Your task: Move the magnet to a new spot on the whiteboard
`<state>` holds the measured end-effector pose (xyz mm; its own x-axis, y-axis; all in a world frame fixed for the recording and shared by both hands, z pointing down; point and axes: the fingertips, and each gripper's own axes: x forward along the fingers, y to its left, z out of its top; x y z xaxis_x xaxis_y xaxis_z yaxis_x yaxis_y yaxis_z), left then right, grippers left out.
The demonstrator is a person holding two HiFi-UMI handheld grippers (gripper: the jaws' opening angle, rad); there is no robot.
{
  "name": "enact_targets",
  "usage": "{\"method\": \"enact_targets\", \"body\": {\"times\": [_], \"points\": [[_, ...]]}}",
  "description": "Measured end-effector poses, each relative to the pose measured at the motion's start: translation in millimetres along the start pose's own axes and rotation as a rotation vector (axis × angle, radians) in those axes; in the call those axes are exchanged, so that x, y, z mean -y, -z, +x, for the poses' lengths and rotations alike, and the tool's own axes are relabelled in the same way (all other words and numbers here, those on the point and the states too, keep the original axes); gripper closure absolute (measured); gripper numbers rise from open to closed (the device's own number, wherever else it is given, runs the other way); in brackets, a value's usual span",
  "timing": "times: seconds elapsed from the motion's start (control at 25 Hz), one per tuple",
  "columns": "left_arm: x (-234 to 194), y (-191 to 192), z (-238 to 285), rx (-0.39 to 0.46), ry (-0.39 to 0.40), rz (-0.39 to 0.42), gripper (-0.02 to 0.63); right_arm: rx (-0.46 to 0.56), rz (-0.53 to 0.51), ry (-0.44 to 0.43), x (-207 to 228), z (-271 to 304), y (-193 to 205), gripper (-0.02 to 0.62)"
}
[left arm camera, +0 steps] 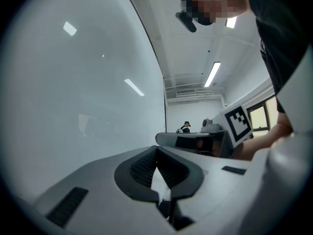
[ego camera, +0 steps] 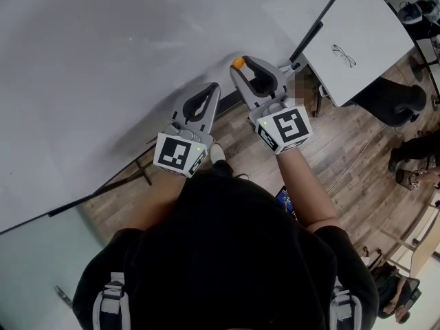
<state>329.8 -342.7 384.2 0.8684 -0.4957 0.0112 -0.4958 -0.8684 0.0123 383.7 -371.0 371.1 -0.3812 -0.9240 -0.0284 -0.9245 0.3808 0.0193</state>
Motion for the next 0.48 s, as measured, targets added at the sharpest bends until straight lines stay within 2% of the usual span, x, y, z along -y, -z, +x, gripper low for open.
{"method": "enact_targets", "body": {"times": [0.48], "points": [[-17.4, 7.1, 10.6, -0.002, 0.013, 0.02, 0.604, -0.004, 0.015, -0.004, 5.5, 37.7, 13.0, 0.474]]}}
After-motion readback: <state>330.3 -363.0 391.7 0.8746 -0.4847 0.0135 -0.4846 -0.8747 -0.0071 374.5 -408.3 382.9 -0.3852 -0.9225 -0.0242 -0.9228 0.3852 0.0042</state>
